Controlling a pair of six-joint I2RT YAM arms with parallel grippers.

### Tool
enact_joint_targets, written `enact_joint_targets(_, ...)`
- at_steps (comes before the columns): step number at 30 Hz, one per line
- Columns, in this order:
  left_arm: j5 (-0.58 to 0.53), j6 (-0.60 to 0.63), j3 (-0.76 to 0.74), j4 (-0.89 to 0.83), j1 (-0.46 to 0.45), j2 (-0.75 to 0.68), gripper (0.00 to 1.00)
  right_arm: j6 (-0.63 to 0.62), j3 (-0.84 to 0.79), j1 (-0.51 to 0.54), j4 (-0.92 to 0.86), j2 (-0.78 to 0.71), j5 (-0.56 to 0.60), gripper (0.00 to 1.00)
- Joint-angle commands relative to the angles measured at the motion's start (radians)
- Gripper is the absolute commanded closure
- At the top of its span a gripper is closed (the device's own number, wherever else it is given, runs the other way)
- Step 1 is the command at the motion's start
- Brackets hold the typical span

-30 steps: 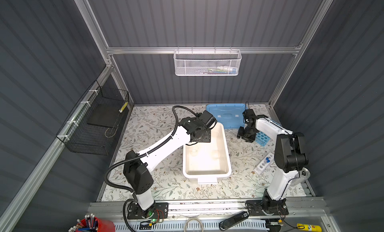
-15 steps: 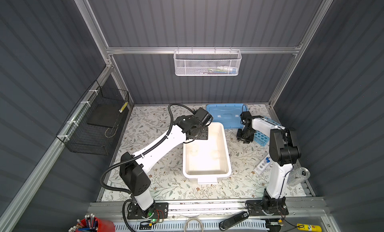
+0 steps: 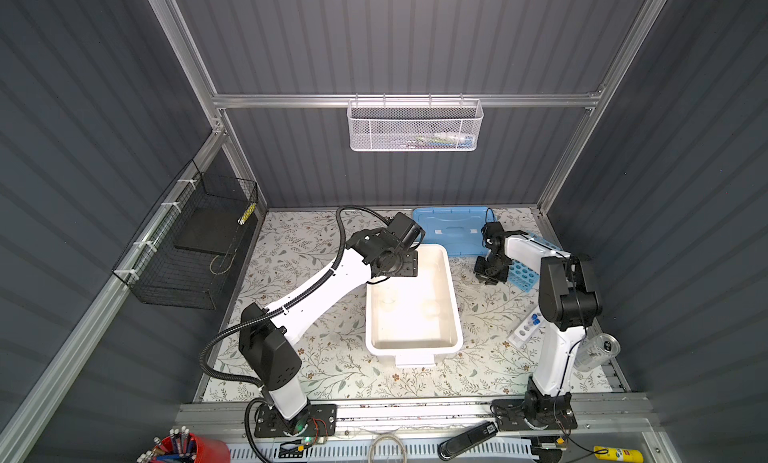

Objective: Organize the chemistry lab equipment
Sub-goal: 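Lower the right gripper and close it on the clear glass petri dish rim, then lift the petri dish with the right gripper over the bin while the left draws back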

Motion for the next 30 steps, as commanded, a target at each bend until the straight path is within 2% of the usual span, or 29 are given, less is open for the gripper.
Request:
enact_joint_targets(1, 0.017, 0.015, -0.008, 0.004, 0.007, -0.028, 0.24, -0.008, -0.001, -0.005, -0.005, 0.008, 0.012, 0.81)
enact_joint_targets(14, 0.024, 0.014, -0.045, 0.024, 0.016, -0.05, 0.24, -0.018, -0.006, -0.005, -0.004, 0.003, 0.004, 1.0)
enact_joint_targets(30, 0.027, 0.013, -0.052, 0.022, 0.018, -0.065, 0.24, -0.026, 0.005, 0.004, -0.087, -0.206, 0.0, 1.0)
